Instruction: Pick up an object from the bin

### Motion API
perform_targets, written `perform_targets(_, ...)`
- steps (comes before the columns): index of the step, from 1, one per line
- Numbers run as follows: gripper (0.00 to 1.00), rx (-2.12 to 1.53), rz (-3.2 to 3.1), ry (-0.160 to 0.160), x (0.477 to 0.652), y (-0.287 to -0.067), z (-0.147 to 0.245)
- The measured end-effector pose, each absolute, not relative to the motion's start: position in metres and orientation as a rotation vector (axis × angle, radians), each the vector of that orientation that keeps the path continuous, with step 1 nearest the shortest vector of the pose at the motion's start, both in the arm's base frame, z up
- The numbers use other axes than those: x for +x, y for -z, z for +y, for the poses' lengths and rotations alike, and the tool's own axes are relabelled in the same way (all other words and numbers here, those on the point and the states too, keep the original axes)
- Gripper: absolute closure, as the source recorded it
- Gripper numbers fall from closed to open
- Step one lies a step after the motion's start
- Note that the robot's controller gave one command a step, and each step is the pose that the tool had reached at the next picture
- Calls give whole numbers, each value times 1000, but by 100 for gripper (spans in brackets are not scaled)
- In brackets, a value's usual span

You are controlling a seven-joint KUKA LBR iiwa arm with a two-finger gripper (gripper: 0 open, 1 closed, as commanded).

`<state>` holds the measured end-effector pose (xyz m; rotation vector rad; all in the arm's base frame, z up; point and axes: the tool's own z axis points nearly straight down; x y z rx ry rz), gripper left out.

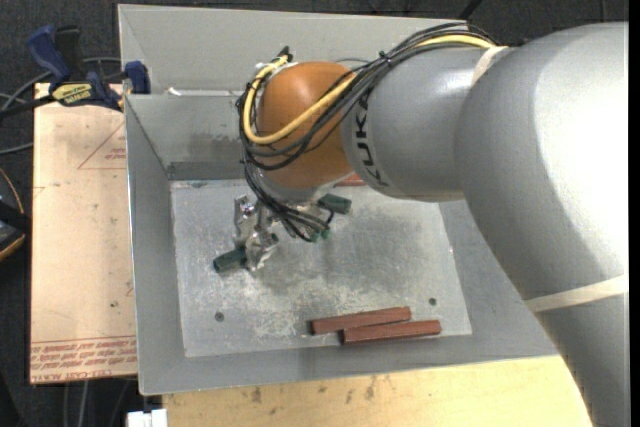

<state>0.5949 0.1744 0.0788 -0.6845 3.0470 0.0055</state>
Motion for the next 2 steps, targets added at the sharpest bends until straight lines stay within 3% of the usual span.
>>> perform_targets(1, 100, -684, 3047, -6, 595, -79, 174)
perform_targets(2, 100, -677, 3062, -2, 602, -211, 178)
